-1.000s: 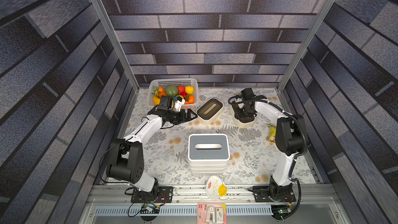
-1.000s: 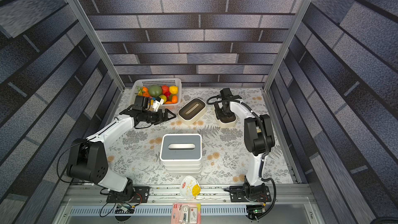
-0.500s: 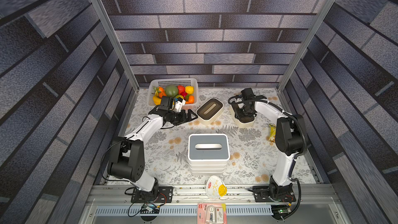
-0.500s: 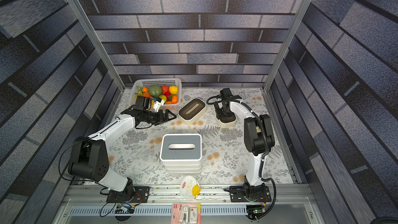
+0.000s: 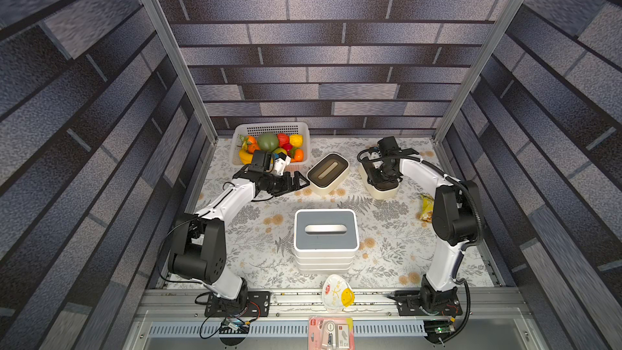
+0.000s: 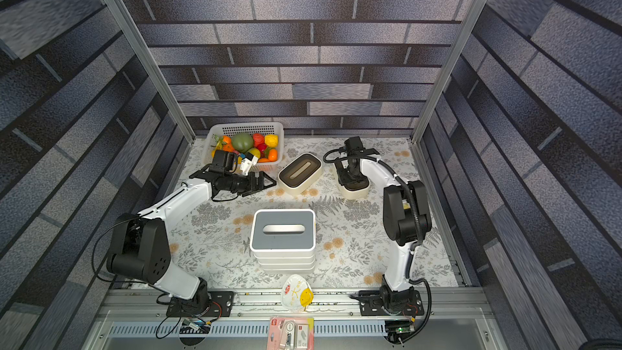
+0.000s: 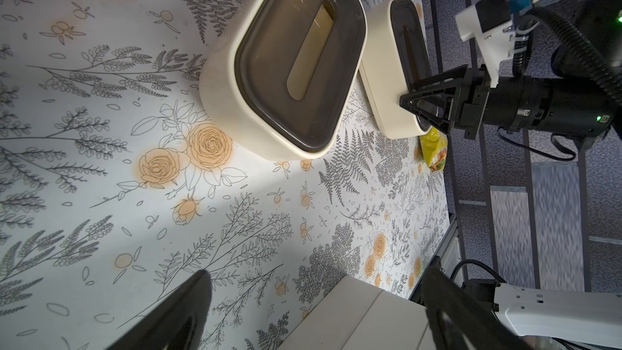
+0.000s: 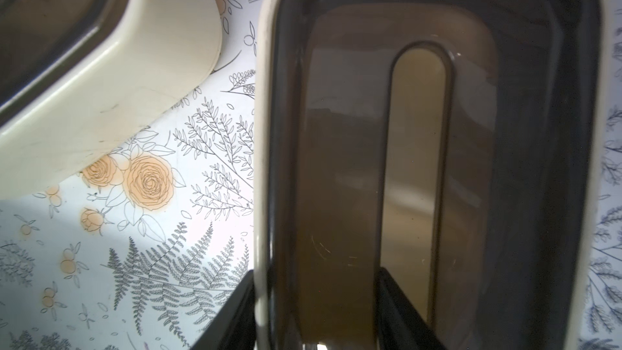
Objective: Stack the tissue boxes
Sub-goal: Pick up the tissue box from the center of the board.
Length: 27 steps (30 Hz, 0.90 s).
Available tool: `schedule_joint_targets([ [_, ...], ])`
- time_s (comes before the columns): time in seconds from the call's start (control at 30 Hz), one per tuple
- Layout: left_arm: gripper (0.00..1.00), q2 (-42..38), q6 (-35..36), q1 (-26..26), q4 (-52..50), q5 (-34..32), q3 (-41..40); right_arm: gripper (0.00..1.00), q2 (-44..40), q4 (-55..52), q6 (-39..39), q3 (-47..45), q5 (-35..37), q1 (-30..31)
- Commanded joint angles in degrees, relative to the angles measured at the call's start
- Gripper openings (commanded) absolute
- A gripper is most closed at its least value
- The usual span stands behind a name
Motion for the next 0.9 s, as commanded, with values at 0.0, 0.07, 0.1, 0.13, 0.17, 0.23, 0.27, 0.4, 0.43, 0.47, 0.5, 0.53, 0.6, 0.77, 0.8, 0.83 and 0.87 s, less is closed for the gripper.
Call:
schedule_joint_targets([
  [0.0,1.0,-0.1,1.3,-0.3,-1.2,0.2,1.5,0.48,-4.5,0.5,0.8,-1.1,-0.6,-0.3],
  [0.07,1.0,-0.3,1.3,-0.3,-1.4,0.2,1.6,0.48,-5.6,0.8,0.9,-2.1,-0.8,-0.2],
  [0.1,1.0,-0.5,1.3,-0.6,-1.4,0.1,1.6,0.47,-6.0,0.8,1.0,-2.6,-1.0,-0.3],
  [0.13,1.0,-0.7,1.3,-0.6,-1.4,0.1,1.6,0.47,-6.6,0.9,1.2,-3.2,-1.1,-0.3],
  [0.17,1.0,-0.9,1.4,-0.8,-1.4,0.1,1.5,0.47,-7.1,1.1,1.3,-3.8,-1.3,-0.3],
  [0.23,1.0,-1.1,1.4,-1.0,-1.4,-0.2,1.5,0.47,-8.2,1.2,1.4,-5.0,-1.2,-0.3],
  [0.27,1.0,-1.1,1.5,-1.1,-1.4,-0.3,1.4,0.46,-8.8,1.3,1.4,-5.6,-1.2,-0.3],
  [0.4,1.0,-1.0,1.7,-1.3,-1.7,-0.5,1.6,0.46,-12.0,2.0,1.3,-8.5,-1.2,-0.3],
  [0.43,1.0,-1.1,1.7,-1.4,-1.7,-0.4,1.6,0.46,-12.7,1.9,1.2,-8.8,-1.3,-0.3],
  [0.47,1.0,-1.2,1.7,-1.4,-1.7,-0.2,1.6,0.46,-13.5,1.9,1.2,-9.3,-1.4,-0.3],
  [0.5,1.0,-1.3,1.7,-1.3,-1.6,-0.1,1.6,0.46,-14.1,1.8,1.2,-9.8,-1.6,-0.3],
  [0.53,1.0,-1.4,1.7,-1.4,-1.5,0.0,1.6,0.46,-14.7,1.8,1.2,-10.2,-1.8,-0.3],
  [0.6,1.0,-1.8,2.0,-1.0,-1.7,-0.1,1.6,0.46,-16.1,1.7,1.3,-11.3,-2.0,-0.3],
  [0.77,1.0,-3.1,2.0,1.0,-1.3,-0.3,1.2,0.46,-19.2,1.7,1.3,-13.4,-2.8,-0.3],
  [0.8,1.0,-3.3,1.9,1.4,-1.1,-0.4,1.2,0.46,-19.8,1.5,1.1,-13.7,-2.8,-0.3],
  [0.83,1.0,-3.5,1.9,1.9,-1.0,-0.4,1.1,0.46,-20.2,1.3,1.0,-13.8,-2.9,-0.3],
  [0.87,1.0,-3.7,1.9,2.3,-1.0,-0.5,1.0,0.46,-20.7,0.9,0.9,-13.9,-3.0,-0.3],
])
